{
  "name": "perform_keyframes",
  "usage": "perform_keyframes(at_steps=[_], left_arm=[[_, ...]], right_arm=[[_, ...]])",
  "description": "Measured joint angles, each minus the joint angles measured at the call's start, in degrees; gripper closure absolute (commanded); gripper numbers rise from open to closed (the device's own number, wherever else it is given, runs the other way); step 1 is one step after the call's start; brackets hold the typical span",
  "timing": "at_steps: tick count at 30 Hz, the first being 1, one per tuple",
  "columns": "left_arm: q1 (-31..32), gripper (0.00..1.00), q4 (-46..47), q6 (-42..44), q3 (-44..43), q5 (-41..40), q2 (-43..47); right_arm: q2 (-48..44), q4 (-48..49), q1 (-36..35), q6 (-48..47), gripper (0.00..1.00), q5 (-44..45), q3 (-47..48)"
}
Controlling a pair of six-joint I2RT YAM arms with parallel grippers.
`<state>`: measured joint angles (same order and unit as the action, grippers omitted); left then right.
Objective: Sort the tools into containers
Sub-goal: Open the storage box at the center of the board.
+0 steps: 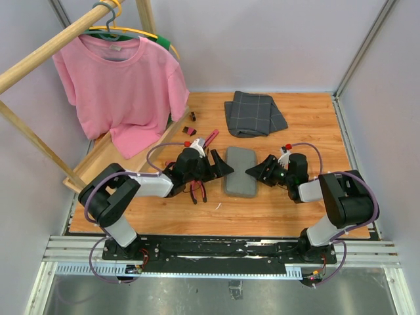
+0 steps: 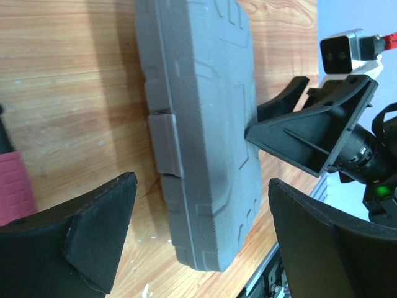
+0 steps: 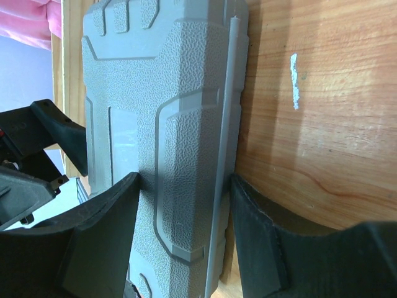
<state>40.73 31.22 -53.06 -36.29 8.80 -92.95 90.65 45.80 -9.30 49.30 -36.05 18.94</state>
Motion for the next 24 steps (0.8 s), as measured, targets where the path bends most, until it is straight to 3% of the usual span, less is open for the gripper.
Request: perform_keyframes(at_steps=[10,19,24], left_arm=[[2.6,0.10,6.5,-3.1,0.1,1.4,-4.6],[3.4,0.25,13.8,-6.0,1.4,4.0,-8.5],[3.4,0.43,16.0,-6.6,1.6,5.1,-10.3]], right_arm=[[-0.2,-0.2,0.2,0.0,0.55,-0.2,-0.1],[-0.5,-0.7,0.3,0.0,0.55,0.0,-0.1],[-0.8,-0.9,0.3,0.0,0.55,0.0,-0.2]])
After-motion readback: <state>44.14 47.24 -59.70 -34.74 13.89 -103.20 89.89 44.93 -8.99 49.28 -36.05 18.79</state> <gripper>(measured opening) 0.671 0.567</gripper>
